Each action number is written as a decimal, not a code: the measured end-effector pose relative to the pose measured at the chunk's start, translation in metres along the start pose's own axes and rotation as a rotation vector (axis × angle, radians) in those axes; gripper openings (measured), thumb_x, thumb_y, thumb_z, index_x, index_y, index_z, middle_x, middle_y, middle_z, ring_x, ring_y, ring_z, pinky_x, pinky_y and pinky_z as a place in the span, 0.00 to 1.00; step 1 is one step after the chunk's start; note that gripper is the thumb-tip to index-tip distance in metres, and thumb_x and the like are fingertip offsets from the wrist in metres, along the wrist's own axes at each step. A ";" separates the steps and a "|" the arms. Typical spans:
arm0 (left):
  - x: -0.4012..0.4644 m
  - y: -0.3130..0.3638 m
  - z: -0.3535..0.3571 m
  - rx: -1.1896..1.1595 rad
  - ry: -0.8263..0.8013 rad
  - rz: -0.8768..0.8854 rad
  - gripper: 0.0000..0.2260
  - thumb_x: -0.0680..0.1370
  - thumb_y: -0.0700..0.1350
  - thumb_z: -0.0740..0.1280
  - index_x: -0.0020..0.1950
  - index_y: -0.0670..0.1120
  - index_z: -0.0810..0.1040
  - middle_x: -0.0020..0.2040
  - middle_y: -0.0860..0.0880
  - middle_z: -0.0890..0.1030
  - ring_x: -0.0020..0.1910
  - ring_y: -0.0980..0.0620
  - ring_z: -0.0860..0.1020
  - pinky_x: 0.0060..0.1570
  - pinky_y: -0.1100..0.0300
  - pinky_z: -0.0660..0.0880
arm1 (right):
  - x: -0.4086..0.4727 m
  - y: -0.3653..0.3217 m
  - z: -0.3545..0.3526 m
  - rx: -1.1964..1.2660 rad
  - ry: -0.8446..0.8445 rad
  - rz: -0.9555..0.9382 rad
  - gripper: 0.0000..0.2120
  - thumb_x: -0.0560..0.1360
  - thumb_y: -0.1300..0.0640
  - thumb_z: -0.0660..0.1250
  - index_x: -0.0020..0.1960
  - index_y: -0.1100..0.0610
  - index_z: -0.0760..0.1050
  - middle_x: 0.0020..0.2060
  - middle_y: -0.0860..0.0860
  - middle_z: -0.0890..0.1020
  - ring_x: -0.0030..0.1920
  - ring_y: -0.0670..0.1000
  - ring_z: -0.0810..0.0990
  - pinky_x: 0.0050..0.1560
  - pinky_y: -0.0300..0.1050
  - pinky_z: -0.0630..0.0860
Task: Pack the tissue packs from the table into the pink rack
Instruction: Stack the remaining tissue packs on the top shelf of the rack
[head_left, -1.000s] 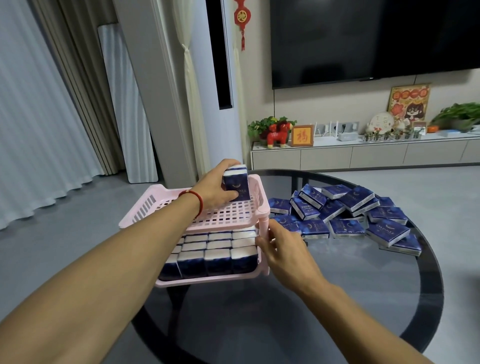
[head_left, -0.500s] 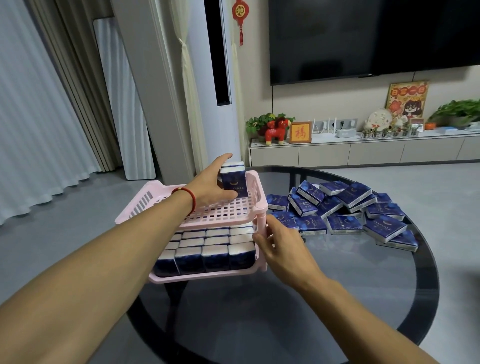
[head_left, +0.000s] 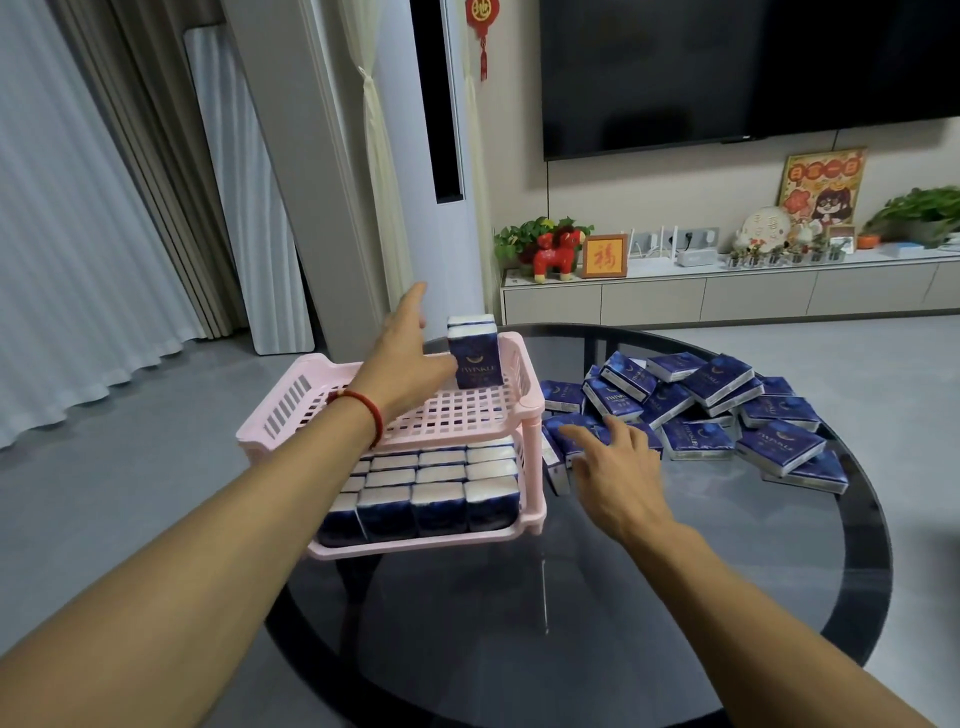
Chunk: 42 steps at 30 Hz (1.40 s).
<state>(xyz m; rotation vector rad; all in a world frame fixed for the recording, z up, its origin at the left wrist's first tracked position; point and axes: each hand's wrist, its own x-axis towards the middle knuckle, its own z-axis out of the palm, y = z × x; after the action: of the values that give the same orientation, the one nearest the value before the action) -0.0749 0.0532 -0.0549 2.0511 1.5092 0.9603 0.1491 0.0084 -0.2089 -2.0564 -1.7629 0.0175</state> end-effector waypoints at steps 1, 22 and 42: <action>-0.012 0.004 0.000 -0.005 0.096 0.013 0.40 0.77 0.45 0.75 0.82 0.51 0.55 0.74 0.43 0.70 0.72 0.44 0.71 0.69 0.47 0.72 | 0.003 0.001 0.003 -0.047 -0.013 -0.013 0.21 0.84 0.49 0.57 0.76 0.39 0.64 0.75 0.58 0.67 0.72 0.61 0.65 0.68 0.59 0.64; -0.161 -0.002 0.105 -0.293 -0.082 -0.146 0.15 0.74 0.33 0.69 0.51 0.54 0.79 0.49 0.55 0.83 0.45 0.55 0.80 0.41 0.71 0.76 | 0.004 0.025 0.008 0.021 -0.076 -0.115 0.43 0.76 0.46 0.72 0.82 0.44 0.51 0.82 0.50 0.53 0.68 0.62 0.71 0.66 0.60 0.72; -0.152 -0.022 0.110 -0.617 -0.089 -0.439 0.13 0.80 0.38 0.67 0.62 0.50 0.77 0.53 0.49 0.86 0.46 0.47 0.87 0.46 0.46 0.85 | -0.052 0.011 -0.037 0.479 -0.220 -0.148 0.24 0.76 0.46 0.67 0.69 0.50 0.69 0.65 0.48 0.76 0.56 0.46 0.79 0.53 0.44 0.79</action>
<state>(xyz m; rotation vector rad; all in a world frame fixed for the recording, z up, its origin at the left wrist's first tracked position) -0.0349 -0.0754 -0.1870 1.2506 1.3187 0.9781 0.1598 -0.0529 -0.1926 -1.6238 -1.8138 0.5833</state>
